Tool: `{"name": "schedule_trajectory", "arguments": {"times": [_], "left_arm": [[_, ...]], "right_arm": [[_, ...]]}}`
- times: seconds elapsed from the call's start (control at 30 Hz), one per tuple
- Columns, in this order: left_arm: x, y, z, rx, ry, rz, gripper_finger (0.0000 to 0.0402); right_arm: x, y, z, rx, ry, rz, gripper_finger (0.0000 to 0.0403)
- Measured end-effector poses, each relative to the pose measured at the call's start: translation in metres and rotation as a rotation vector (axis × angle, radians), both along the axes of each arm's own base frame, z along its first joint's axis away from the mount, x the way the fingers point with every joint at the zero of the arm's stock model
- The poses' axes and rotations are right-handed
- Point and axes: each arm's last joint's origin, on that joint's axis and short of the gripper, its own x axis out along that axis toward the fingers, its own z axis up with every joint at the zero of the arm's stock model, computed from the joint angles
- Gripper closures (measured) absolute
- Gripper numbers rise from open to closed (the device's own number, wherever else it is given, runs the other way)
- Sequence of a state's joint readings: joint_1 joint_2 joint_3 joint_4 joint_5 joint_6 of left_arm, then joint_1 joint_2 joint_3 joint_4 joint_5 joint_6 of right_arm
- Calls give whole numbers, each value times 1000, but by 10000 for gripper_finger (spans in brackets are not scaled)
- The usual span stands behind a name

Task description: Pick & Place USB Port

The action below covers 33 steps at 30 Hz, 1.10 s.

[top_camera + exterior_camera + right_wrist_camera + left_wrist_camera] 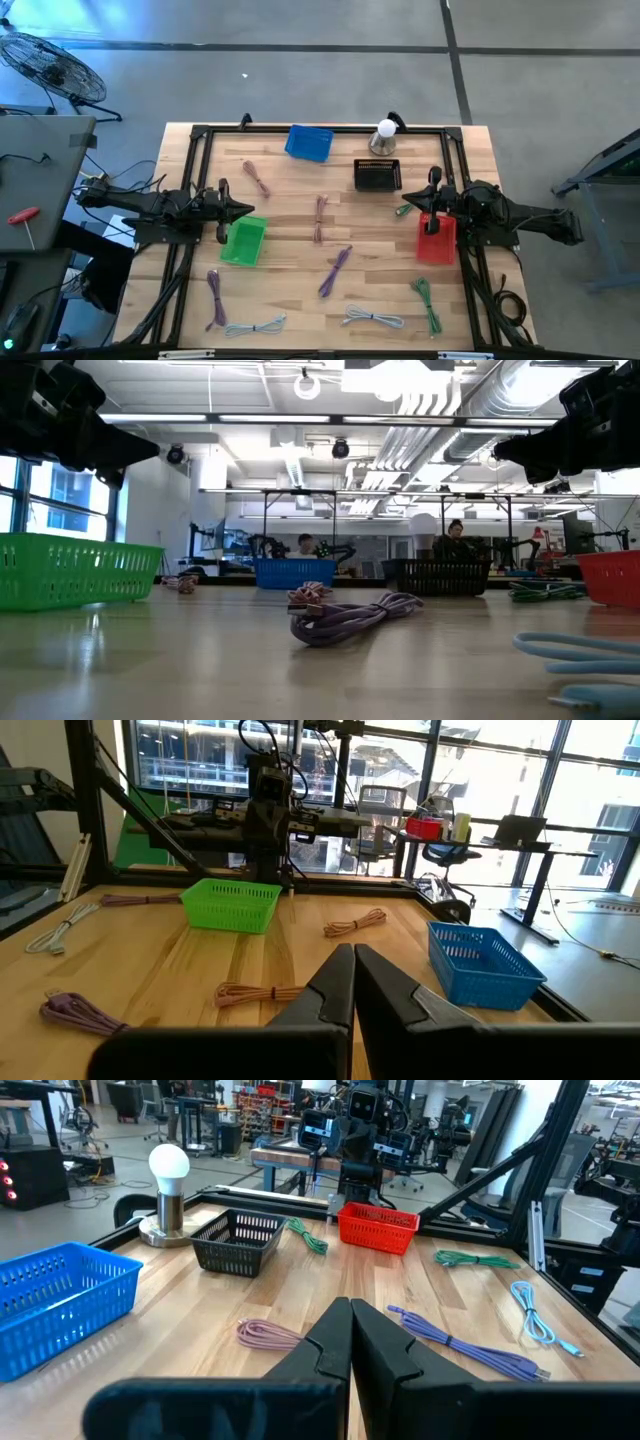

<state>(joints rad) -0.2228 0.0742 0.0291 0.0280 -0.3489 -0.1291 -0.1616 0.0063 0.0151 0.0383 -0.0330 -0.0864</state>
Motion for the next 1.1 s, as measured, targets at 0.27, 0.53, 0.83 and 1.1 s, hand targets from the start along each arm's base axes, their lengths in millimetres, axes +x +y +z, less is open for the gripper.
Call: {"name": "schedule_trajectory", "arguments": {"times": [0.27,0.53,0.83,1.1], "left_arm": [[0,0,0,0,0,0,401],[0,0,0,0,0,0,401],[0,0,0,0,1,0,401],[0,0,0,-1,-5,1,401]], "right_arm": [[0,0,0,0,0,0,400],[0,0,0,0,0,0,401],[0,0,1,-1,-6,0,400],[0,1,4,154,-55,29,400]]}}
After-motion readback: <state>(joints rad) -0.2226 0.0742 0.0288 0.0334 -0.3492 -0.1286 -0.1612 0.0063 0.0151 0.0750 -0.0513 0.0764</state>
